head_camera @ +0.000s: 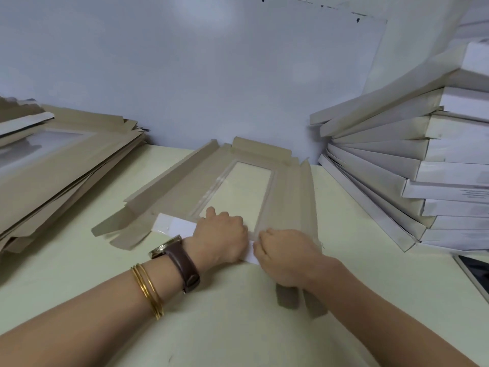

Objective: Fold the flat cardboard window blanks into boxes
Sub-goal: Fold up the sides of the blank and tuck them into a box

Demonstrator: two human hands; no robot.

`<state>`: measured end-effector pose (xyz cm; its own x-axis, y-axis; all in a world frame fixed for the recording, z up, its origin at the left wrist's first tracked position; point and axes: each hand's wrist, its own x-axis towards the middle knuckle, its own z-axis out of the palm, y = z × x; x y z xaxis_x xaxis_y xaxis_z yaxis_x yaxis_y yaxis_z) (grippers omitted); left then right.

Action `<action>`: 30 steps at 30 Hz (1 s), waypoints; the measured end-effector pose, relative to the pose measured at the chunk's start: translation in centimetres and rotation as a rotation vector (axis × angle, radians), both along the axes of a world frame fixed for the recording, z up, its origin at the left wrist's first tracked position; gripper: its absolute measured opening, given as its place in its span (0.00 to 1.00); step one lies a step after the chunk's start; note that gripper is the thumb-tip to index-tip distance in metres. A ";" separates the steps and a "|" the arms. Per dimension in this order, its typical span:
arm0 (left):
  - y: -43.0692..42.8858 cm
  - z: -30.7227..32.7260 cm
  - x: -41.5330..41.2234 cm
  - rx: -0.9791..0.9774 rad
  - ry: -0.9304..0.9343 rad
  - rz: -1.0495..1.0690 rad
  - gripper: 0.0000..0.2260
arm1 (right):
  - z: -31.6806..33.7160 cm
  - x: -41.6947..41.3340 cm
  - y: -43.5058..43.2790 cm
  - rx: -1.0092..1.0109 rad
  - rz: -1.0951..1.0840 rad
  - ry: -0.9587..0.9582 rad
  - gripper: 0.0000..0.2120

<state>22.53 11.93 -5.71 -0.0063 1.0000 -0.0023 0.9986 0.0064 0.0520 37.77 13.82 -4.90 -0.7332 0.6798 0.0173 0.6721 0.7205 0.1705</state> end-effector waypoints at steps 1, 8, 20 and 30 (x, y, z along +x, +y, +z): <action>0.2 0.1 0.0 -0.021 0.000 0.027 0.06 | 0.4 -0.3 -0.5 0.002 0.043 0.003 0.17; 0.5 0.0 -1.0 -0.129 0.117 0.129 0.23 | 1.2 -2.1 -2.6 -0.063 0.091 0.086 0.17; 0.1 -0.1 -3.1 -0.207 0.172 0.161 0.39 | 2.1 -0.1 3.0 -0.275 -0.068 0.323 0.12; 0.4 2.7 -8.1 -0.409 0.077 0.056 0.43 | 2.3 2.1 7.4 -0.290 -0.180 0.274 0.23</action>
<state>14.45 12.31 -3.00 -0.0760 0.9147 -0.3969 0.9970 0.0650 -0.0411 39.90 21.21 -2.57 -0.5977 0.8015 -0.0157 0.7833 0.5798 -0.2243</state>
